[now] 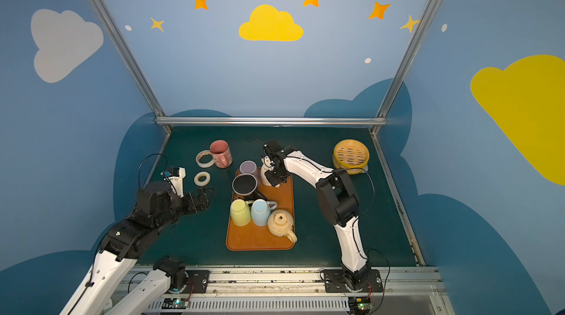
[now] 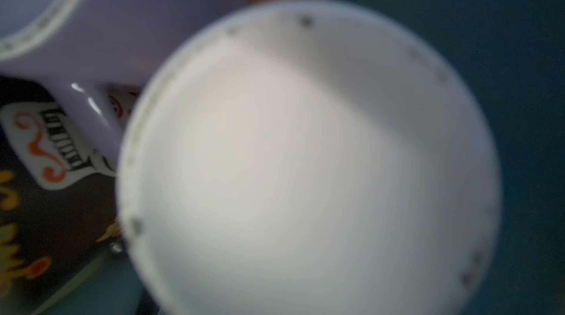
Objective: Turn the mug right side up
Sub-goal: Pick up the mug from the tray.
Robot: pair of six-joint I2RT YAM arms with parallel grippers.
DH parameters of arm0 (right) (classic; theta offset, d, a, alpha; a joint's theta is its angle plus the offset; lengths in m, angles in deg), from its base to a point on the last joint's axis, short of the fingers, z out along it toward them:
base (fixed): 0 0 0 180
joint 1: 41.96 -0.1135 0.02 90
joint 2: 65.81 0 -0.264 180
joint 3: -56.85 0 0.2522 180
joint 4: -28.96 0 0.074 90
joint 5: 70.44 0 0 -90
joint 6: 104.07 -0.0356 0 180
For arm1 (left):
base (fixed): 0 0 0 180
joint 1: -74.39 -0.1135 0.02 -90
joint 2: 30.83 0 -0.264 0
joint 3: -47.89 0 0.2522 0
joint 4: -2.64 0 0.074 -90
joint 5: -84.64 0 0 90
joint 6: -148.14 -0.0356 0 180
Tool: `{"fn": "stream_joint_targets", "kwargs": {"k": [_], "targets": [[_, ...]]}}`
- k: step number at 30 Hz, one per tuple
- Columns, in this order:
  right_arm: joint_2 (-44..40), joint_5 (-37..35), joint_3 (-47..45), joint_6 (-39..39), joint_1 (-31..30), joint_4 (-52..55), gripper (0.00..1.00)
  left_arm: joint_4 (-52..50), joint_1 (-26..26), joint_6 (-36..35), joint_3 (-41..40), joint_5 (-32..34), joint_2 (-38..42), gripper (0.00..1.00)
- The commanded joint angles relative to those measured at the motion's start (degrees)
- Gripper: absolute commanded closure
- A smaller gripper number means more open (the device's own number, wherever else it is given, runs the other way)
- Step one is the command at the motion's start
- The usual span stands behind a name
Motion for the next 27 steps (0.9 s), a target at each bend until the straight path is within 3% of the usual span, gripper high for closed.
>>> {"fn": "stream_joint_targets", "kwargs": {"k": [1,12,27], "targets": [[-1.1,0.2,0.4,-0.2,-0.2,0.5,1.00,-0.2,0.0,0.4,0.2,-0.3,0.7,0.00],[-10.0,4.3,-4.9,-2.2,0.4,-4.3,1.00,1.9,-0.1,1.7,0.3,-2.5,-0.7,0.00],[-25.6,22.0,-18.7,-8.9,6.5,-19.3,1.00,13.9,0.1,5.9,-1.9,-11.4,-5.3,0.00]]}}
